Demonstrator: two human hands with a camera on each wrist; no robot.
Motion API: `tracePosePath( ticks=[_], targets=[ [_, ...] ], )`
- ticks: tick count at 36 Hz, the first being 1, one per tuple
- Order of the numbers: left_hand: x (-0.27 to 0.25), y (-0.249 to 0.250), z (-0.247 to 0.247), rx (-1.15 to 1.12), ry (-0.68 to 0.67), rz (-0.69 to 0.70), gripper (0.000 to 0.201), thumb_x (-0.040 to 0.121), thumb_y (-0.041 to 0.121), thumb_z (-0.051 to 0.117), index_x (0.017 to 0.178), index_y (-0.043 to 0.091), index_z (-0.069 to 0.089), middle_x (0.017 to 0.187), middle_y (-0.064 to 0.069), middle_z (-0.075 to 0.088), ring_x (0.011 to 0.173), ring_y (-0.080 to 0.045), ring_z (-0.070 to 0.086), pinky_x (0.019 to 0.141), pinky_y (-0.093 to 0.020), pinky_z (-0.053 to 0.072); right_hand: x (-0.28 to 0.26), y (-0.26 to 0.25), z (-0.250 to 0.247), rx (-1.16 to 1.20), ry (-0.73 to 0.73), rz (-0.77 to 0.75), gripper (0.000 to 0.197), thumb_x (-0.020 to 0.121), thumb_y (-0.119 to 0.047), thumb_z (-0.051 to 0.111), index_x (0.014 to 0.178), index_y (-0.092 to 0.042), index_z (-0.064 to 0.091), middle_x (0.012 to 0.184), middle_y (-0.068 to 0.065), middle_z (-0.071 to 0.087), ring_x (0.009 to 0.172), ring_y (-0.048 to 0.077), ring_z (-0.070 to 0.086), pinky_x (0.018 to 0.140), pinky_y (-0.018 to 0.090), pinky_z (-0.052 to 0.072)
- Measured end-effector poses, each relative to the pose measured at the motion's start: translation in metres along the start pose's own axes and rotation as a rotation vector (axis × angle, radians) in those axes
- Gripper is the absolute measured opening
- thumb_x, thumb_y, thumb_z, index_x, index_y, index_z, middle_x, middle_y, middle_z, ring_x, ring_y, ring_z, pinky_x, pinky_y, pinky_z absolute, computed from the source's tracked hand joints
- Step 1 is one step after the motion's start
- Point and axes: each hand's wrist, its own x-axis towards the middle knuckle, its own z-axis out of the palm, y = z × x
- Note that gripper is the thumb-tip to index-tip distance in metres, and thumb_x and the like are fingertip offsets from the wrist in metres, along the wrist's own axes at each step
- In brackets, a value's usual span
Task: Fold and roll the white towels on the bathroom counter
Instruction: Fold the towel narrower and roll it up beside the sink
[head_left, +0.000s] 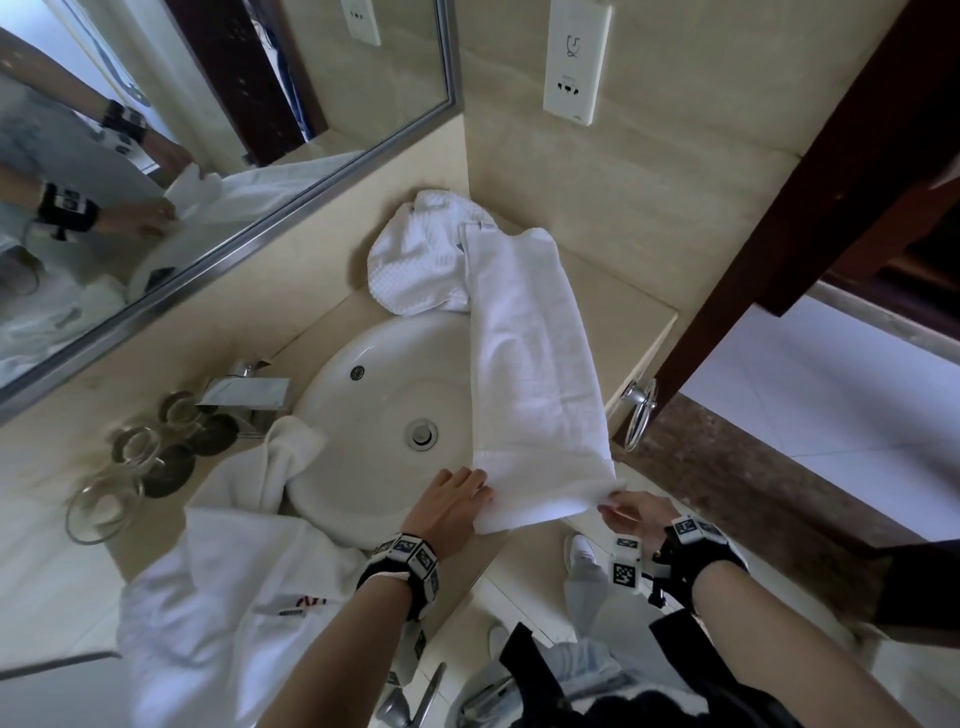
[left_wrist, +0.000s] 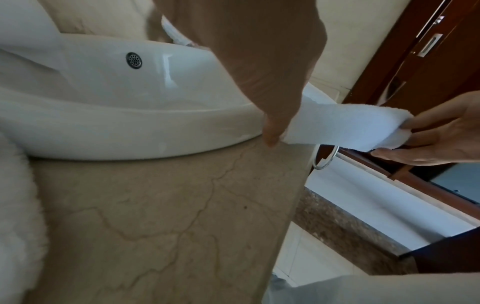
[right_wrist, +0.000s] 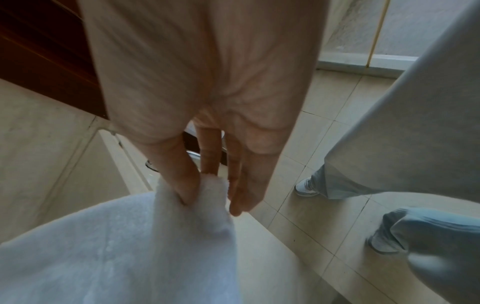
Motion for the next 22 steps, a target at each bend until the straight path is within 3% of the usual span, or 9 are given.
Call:
tracePosePath(
  ticks=[3,5,6,9,12,14,16,18,22],
  targets=[
    [-0.001,-0.003,-0.003,-0.063,0.022,-0.023,0.032,0.069,0.04,0.061,0.098,0.025,0.064,0.101,0.002,0.056,0.085,-0.017,0.056,0.074,-0.029,0.047,0.001,-0.001,0.0,-0.033,-0.013,-0.002,0.01,0.081,0.004,0.061,0.088,0.011,0.064,0.065,0.02,0.07,0.07,0.031,0.066,0.068,0.034,0.054],
    [-0.002,-0.006,-0.003,-0.123,-0.041,-0.059,0.056,0.066,0.063,0.047,0.104,0.025,0.061,0.109,0.002,0.053,0.094,-0.018,0.052,0.081,-0.032,0.044,0.005,-0.001,0.0,-0.024,-0.008,0.005,0.011,0.085,0.001,0.058,0.09,0.01,0.064,0.064,0.018,0.069,0.068,0.028,0.067,0.068,0.032,0.055],
    [-0.002,-0.006,-0.003,-0.129,-0.048,-0.078,0.06,0.063,0.066,0.047,0.106,0.026,0.06,0.111,0.001,0.051,0.097,-0.02,0.051,0.083,-0.033,0.042,0.005,-0.002,0.001,-0.013,-0.01,0.012,0.011,0.089,0.0,0.055,0.087,0.008,0.062,0.059,0.015,0.068,0.061,0.024,0.069,0.061,0.029,0.056],
    [0.001,-0.006,0.005,-0.186,0.041,-0.17,0.04,0.073,0.055,0.053,0.103,0.03,0.062,0.113,0.0,0.049,0.101,-0.023,0.051,0.08,-0.031,0.035,0.006,-0.001,0.001,0.085,-0.035,0.034,0.013,0.092,0.0,0.05,0.082,0.003,0.057,0.052,0.013,0.067,0.045,0.02,0.066,0.047,0.024,0.055],
    [0.006,-0.003,0.008,-0.372,0.067,-0.335,0.044,0.074,0.054,0.047,0.107,0.032,0.066,0.117,0.002,0.047,0.108,-0.021,0.045,0.084,-0.03,0.03,0.005,-0.003,0.001,0.101,-0.017,0.025,0.011,0.09,-0.003,0.056,0.085,0.006,0.059,0.073,0.021,0.067,0.057,0.028,0.066,0.047,0.027,0.055],
    [0.011,0.0,0.006,-0.499,0.065,-0.431,0.059,0.071,0.064,0.04,0.11,0.029,0.067,0.117,0.004,0.047,0.111,-0.018,0.043,0.088,-0.031,0.032,0.007,-0.006,0.002,0.108,-0.009,0.015,0.01,0.09,-0.006,0.059,0.091,0.003,0.058,0.087,0.019,0.061,0.07,0.03,0.062,0.047,0.029,0.056],
    [0.017,0.0,0.001,-0.593,0.035,-0.518,0.075,0.064,0.072,0.03,0.108,0.026,0.069,0.117,0.004,0.048,0.113,-0.016,0.041,0.092,-0.032,0.032,0.01,-0.01,0.004,0.079,-0.002,0.023,0.022,0.088,-0.011,0.064,0.104,0.001,0.056,0.094,0.016,0.056,0.077,0.033,0.059,0.048,0.033,0.055],
    [0.023,0.0,-0.003,-0.629,-0.006,-0.587,0.075,0.062,0.074,0.03,0.102,0.024,0.07,0.118,0.004,0.048,0.115,-0.016,0.041,0.094,-0.034,0.032,0.013,-0.013,0.005,0.006,0.016,0.027,0.037,0.085,-0.017,0.068,0.116,-0.001,0.054,0.097,0.015,0.055,0.079,0.034,0.056,0.054,0.038,0.053],
    [0.029,-0.001,-0.009,-0.693,-0.052,-0.656,0.068,0.068,0.076,0.035,0.095,0.026,0.071,0.115,0.004,0.049,0.115,-0.016,0.041,0.095,-0.034,0.032,0.017,-0.021,0.013,-0.058,0.032,0.002,0.042,0.087,-0.019,0.066,0.123,0.0,0.056,0.11,0.019,0.055,0.074,0.035,0.059,0.054,0.034,0.051]
  ],
)
